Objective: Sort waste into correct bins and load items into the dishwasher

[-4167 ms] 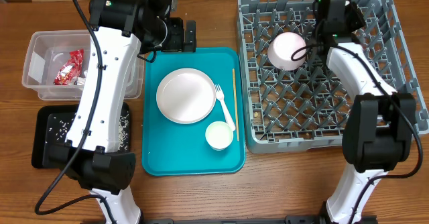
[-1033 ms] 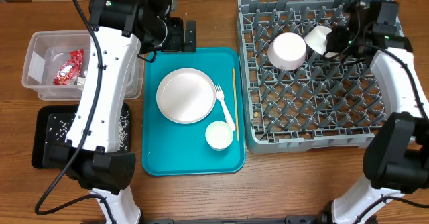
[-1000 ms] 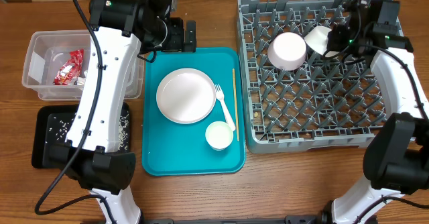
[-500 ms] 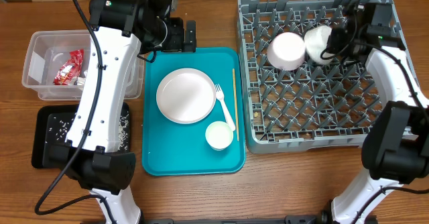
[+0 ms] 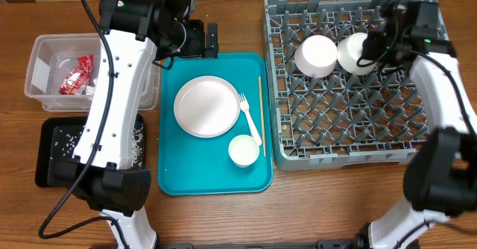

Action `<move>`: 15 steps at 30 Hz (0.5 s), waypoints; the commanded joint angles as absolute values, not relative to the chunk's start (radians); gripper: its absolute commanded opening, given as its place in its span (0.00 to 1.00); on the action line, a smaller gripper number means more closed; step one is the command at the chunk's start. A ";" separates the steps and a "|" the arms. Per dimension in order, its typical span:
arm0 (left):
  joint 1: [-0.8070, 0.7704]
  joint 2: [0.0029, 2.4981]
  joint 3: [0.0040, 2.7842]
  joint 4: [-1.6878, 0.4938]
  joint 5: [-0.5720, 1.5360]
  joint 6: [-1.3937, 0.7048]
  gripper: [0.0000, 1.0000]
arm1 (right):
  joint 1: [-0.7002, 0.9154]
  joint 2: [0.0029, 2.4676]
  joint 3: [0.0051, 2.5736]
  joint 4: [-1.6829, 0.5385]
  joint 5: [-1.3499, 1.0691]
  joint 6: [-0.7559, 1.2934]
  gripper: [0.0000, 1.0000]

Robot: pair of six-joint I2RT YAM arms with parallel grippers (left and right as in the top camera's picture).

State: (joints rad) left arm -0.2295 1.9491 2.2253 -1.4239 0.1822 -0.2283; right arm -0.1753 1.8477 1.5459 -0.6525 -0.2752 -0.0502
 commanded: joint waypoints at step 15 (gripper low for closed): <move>-0.236 1.954 2.238 -1.425 0.173 -0.209 1.00 | -0.171 1.479 1.584 -1.199 -0.511 -0.047 1.00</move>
State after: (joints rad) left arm -0.2295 1.9491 2.2253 -1.4246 0.1822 -0.2283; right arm -0.1745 1.4693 1.5837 -1.1526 -0.4755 -0.0486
